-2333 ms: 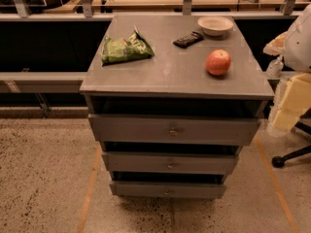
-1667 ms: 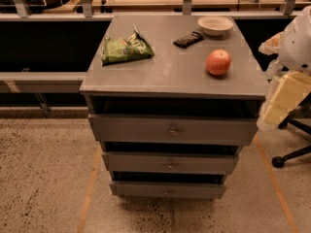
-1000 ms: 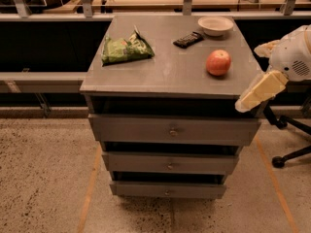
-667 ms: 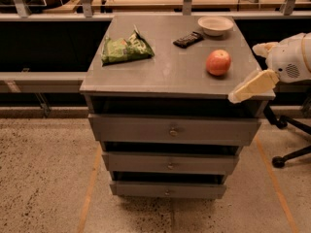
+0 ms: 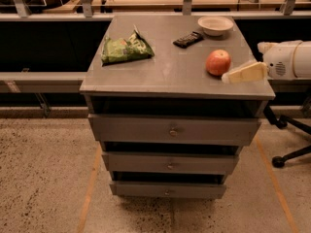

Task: Move apple near rxbar chocolate

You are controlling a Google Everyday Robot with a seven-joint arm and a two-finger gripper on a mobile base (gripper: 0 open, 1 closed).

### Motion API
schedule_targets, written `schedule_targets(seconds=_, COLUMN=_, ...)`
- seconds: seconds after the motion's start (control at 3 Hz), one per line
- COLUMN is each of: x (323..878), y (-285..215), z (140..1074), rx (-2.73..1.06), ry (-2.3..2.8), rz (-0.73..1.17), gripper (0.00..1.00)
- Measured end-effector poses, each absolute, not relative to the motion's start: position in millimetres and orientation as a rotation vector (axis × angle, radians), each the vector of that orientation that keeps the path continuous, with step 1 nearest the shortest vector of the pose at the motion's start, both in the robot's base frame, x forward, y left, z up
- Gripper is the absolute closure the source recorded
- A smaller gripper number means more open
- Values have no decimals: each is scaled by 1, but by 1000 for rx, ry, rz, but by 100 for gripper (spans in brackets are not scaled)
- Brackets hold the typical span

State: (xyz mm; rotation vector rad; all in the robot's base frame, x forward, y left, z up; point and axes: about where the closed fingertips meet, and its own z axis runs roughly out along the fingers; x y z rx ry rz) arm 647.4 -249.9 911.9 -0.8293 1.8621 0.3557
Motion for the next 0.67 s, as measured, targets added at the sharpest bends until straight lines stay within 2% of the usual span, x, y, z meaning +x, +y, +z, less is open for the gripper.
schedule_targets(seconds=0.67, x=661, y=-247, z=909, rx=-747, ry=1846, rz=360, gripper=0)
